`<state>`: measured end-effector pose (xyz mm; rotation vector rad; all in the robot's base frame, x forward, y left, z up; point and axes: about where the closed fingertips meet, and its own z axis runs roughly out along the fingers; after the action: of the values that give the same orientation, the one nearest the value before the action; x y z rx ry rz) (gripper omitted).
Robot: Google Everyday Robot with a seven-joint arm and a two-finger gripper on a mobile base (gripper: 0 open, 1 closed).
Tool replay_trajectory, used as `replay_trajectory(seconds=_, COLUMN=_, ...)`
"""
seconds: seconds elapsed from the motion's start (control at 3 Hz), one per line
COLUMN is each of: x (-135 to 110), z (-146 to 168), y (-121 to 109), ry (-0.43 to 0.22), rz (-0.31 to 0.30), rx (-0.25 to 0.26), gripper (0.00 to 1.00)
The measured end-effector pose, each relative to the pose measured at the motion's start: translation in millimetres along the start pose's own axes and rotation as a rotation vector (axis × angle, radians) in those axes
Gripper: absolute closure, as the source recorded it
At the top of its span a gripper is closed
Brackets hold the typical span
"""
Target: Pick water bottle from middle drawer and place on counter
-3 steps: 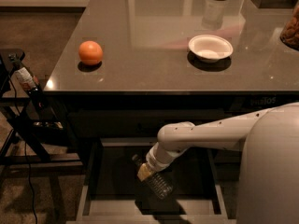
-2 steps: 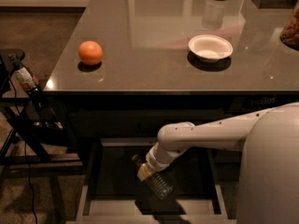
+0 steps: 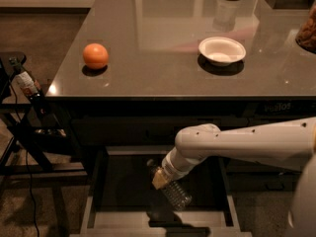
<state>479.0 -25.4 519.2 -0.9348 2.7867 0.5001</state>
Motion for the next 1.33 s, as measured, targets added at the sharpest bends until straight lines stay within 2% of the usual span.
replay_trajectory(seconds=0.33, x=11.0, z=-67.9, y=-2.7, ry=-0.014, rz=0.014, rx=0.084, gripper=1.0)
replay_trajectory(seconds=0.67, x=11.0, z=-68.1, y=-2.7, ry=-0.014, rz=0.014, rx=0.084, gripper=1.0)
replay_trajectory(seconds=1.0, x=10.0, z=-84.3, y=-1.0, ry=-0.028, rz=0.005, rx=0.105, gripper=1.0)
replay_trajectory(seconds=1.33, x=10.4, z=-119.7, y=3.0, ry=-0.037, rz=-0.003, rx=0.133, gripper=1.0)
